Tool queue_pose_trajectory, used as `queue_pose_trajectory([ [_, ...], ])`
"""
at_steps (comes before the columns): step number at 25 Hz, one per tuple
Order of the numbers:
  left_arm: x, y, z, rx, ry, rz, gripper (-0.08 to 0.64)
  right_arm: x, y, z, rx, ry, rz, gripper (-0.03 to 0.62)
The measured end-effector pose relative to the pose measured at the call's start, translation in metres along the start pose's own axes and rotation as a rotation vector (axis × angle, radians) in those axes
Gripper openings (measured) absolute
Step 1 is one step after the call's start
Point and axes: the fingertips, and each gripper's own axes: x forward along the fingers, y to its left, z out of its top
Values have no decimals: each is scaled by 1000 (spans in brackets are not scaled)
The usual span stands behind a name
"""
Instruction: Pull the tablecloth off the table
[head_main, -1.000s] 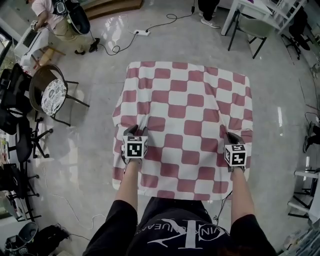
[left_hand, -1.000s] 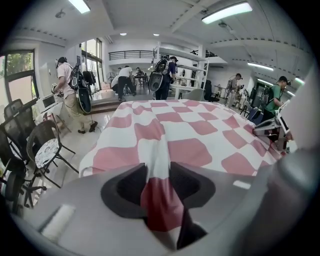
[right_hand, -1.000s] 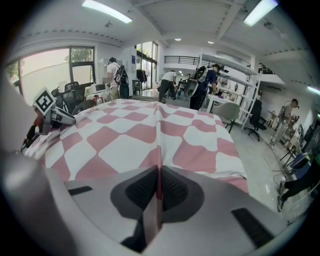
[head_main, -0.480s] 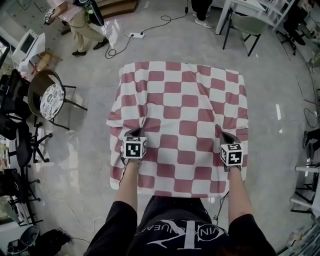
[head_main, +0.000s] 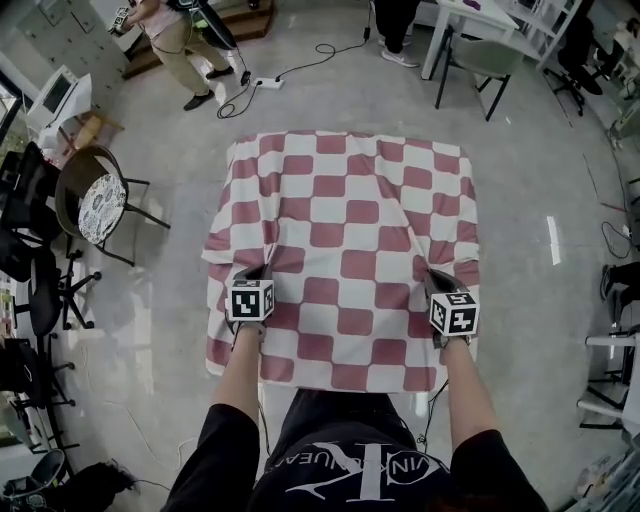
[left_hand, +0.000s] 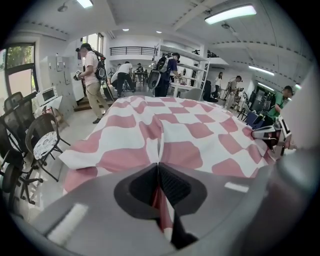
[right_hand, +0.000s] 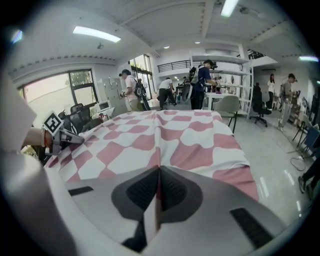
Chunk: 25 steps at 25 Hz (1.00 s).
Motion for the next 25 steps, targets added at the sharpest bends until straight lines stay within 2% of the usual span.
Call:
queue_pose_trajectory([
  [6,-28,-11,19,-55,-107,-4,18,-17,-2,10,-33,-68,27,11],
  [16,-55,-22,25,-68,-181,10,17,-35,1,15,-59,-121,53,11],
  [25,-79,-29,30,-60,-240,-24,17,-53,4,23,-79,-158,19,11],
])
